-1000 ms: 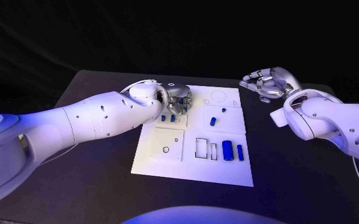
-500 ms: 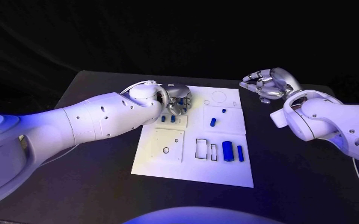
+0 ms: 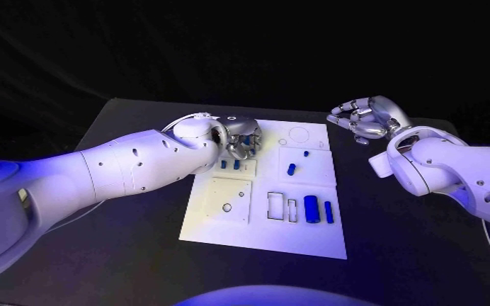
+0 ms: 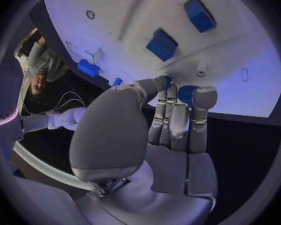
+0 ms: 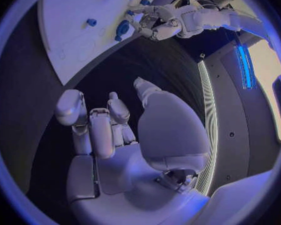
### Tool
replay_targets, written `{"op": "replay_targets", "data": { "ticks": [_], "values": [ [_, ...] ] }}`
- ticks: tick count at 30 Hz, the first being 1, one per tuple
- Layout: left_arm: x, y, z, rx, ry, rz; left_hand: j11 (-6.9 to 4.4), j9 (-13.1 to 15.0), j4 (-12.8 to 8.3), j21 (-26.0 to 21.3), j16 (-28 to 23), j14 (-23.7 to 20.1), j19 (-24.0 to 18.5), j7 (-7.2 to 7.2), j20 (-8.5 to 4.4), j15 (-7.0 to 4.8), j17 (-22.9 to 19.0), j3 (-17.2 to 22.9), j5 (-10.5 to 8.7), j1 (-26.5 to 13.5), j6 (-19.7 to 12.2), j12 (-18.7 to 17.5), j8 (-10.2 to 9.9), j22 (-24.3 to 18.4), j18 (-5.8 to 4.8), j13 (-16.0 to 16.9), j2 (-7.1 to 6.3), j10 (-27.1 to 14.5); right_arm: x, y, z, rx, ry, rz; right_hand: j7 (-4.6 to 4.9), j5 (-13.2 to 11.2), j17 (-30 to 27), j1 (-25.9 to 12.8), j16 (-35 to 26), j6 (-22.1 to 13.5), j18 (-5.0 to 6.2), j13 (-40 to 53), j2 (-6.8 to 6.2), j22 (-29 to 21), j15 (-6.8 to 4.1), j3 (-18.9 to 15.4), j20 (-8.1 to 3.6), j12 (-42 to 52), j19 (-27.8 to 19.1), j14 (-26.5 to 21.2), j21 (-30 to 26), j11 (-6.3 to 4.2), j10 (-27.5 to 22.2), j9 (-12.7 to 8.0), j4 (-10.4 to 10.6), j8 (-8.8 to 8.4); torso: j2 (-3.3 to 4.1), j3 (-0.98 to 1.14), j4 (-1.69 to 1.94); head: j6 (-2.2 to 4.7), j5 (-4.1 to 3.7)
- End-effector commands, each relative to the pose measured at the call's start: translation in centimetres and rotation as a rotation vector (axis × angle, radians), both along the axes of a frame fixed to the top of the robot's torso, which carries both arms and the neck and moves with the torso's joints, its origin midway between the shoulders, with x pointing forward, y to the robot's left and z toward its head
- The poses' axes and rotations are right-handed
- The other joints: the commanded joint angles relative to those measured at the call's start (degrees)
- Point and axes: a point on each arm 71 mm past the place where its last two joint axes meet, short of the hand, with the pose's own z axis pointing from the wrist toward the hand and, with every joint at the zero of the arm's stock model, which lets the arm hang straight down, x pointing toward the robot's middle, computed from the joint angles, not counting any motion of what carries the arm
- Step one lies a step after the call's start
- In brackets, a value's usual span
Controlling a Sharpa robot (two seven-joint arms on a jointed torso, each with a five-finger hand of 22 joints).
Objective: Assemble the parts on the task board
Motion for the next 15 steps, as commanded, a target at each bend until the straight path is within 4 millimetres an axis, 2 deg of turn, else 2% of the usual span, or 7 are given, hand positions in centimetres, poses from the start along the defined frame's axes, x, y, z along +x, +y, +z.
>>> {"op": "replay_targets", "data": {
  "ticks": [1,2,3,10,15],
  "values": [
    [-0.1,0.1,0.4,-0.029,-0.003,0.009,-0.01,0.05,-0.06,0.3,0.22,0.46,0.44,-0.05,-0.14,0.06,-0.16,0.14,0.06,-0.72,0.34,0.3,-0.25,0.15,-0.76,-0.05,0.12,0.54,0.0,0.1,0.0,-0.004,-0.013,0.012,-0.04,0.28,-0.03,0.37,-0.26,-0.39,0.48,-0.06,0.17,-0.05,-0.35,-0.1,-0.01,-0.27,-0.3,1.17,-0.17,-0.08,-0.04,-0.09,0.25,0.36,0.01,-0.01,0.01,-0.01,0.04],
    [-0.1,0.3,0.5,-0.033,-0.005,0.013,-0.01,0.06,-0.04,0.32,0.23,0.51,0.44,-0.05,-0.13,0.06,-0.15,0.11,0.06,-0.84,0.39,0.31,-0.25,0.15,-0.76,-0.03,0.09,0.57,-0.1,0.1,0.0,-0.005,-0.013,0.012,-0.04,0.28,-0.03,0.37,-0.26,-0.39,0.48,-0.06,0.17,-0.05,-0.35,-0.1,-0.01,-0.27,-0.3,1.17,-0.17,-0.08,-0.04,-0.09,0.25,0.36,0.0,-0.04,0.03,-0.05,0.05],
    [-0.1,0.6,0.7,-0.039,-0.008,0.018,-0.01,0.06,-0.04,0.32,0.23,0.51,0.44,-0.05,-0.13,0.06,-0.15,0.11,0.06,-0.84,0.39,0.31,-0.25,0.15,-0.76,-0.03,0.09,0.57,-0.1,0.1,0.0,-0.005,-0.012,0.012,-0.04,0.28,-0.03,0.37,-0.26,-0.39,0.48,-0.06,0.17,-0.05,-0.35,-0.1,-0.01,-0.27,-0.3,1.17,-0.17,-0.08,-0.04,-0.09,0.25,0.36,0.02,0.04,0.01,-0.04,0.07],
    [-0.2,1.8,1.5,-0.071,-0.01,0.044,-0.03,0.07,-0.06,0.53,0.23,0.57,0.58,-0.07,-0.14,0.05,-0.15,0.06,0.07,-0.99,0.43,0.32,-0.28,0.47,-0.82,0.0,-0.01,0.63,-0.1,0.0,-0.1,-0.005,-0.011,0.011,-0.04,0.28,-0.03,0.37,-0.26,-0.39,0.48,-0.06,0.17,-0.05,-0.35,-0.1,-0.01,-0.27,-0.3,1.17,-0.17,-0.08,-0.04,-0.09,0.25,0.36,0.0,0.02,-0.01,-0.09,0.08],
    [-0.3,2.9,1.7,-0.075,0.006,0.068,-0.03,0.07,-0.07,0.55,0.25,0.61,0.58,-0.07,-0.14,0.04,-0.09,0.05,0.07,-1.02,0.44,0.32,-0.29,0.47,-0.82,0.01,-0.03,0.65,-0.1,0.0,-0.1,-0.005,-0.011,0.01,-0.04,0.28,-0.03,0.37,-0.26,-0.39,0.48,-0.06,0.17,-0.05,-0.35,-0.1,-0.01,-0.27,-0.3,1.17,-0.17,-0.08,-0.04,-0.09,0.25,0.36,-0.03,0.1,0.01,-0.1,0.22]
  ]
}}
